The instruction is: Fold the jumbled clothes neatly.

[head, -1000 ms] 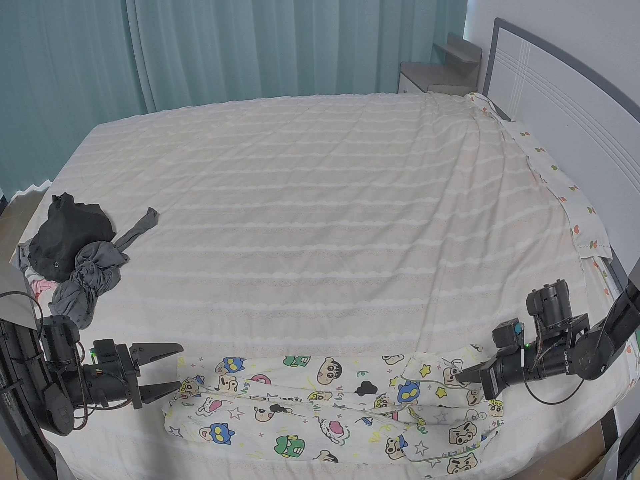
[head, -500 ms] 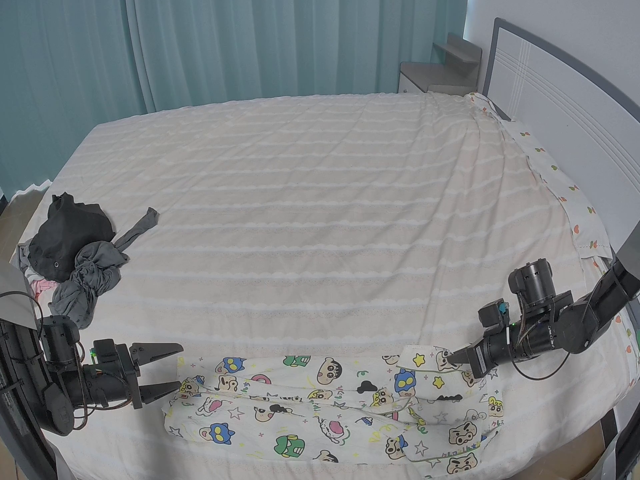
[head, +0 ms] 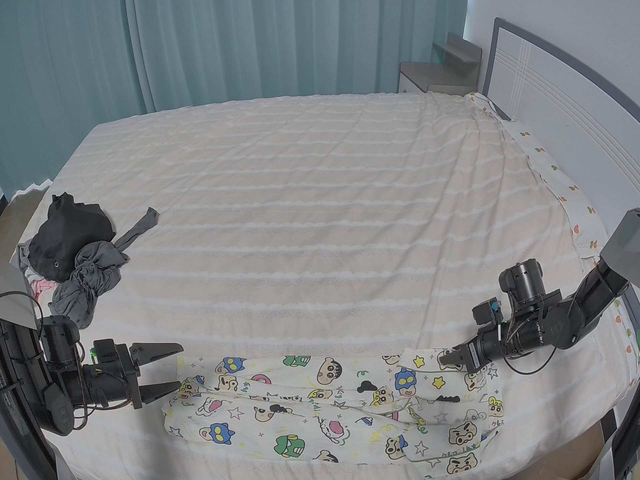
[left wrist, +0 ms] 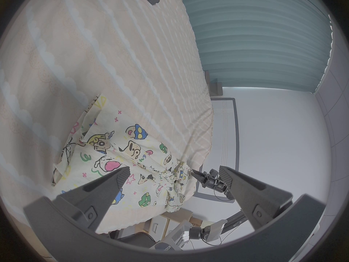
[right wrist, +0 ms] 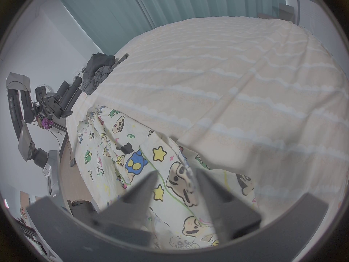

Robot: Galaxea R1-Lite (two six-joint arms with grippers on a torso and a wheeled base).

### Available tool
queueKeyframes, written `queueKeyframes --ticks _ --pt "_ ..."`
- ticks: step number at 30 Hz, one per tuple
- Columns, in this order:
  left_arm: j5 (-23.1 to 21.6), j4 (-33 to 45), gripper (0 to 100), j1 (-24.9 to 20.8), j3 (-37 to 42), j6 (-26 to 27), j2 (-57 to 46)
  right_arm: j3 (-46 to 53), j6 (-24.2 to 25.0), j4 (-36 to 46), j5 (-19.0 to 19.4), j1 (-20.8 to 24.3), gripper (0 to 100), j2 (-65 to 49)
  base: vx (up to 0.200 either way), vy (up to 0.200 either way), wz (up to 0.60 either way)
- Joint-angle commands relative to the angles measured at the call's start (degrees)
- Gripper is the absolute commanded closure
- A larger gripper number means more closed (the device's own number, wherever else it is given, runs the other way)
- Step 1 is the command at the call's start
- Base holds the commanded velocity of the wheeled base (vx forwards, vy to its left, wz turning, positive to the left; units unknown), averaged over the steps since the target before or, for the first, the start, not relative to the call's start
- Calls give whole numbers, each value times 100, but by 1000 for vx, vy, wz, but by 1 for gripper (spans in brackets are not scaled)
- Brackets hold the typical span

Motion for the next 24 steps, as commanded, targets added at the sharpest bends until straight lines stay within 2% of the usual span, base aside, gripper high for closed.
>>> queueKeyframes --ticks 1,5,10,16,24 --pt "2 -3 0 3 75 -3 9 -3 10 -15 -6 -50 0 59 0 0 0" --pt "2 -3 0 3 75 -3 9 -3 27 -67 12 -112 0 -46 0 0 0" --pt "2 -3 0 3 75 -3 9 41 352 -111 38 -182 0 -565 0 0 0" --pt "2 -3 0 -5 75 -3 9 454 809 -111 258 143 0 -996 0 0 0" --pt "2 -3 0 -5 75 -3 9 735 862 -190 390 398 0 -407 0 0 0"
